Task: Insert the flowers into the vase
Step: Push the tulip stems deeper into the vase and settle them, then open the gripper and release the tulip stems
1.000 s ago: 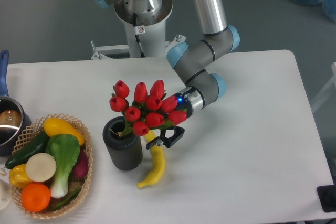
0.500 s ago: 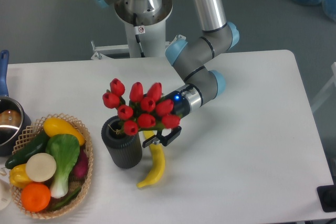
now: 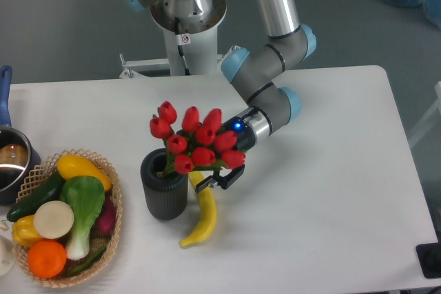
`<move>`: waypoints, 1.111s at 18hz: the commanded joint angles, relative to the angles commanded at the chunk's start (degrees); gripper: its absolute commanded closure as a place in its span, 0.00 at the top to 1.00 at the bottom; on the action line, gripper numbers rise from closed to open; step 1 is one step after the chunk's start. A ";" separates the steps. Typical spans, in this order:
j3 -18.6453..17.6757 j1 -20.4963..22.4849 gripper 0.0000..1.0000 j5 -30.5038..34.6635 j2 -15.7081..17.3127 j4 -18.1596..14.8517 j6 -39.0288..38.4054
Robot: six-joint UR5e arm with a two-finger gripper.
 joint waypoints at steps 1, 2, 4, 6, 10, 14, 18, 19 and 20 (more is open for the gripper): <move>0.00 0.17 0.99 1.92 0.61 0.00 -0.17; -0.09 0.70 1.00 3.77 1.14 0.00 -0.52; -0.26 1.05 1.00 4.23 1.84 -0.17 -1.14; -0.44 0.88 1.00 4.58 3.33 -0.17 -3.24; -2.54 0.79 1.00 4.84 6.24 -0.18 -5.62; -3.95 0.70 1.00 4.93 7.12 -0.18 -5.54; -4.39 0.62 1.00 7.55 8.61 -0.44 -7.02; -4.57 0.62 1.00 9.39 9.40 -0.44 -8.60; -4.57 0.70 1.00 11.24 10.02 -0.35 -10.27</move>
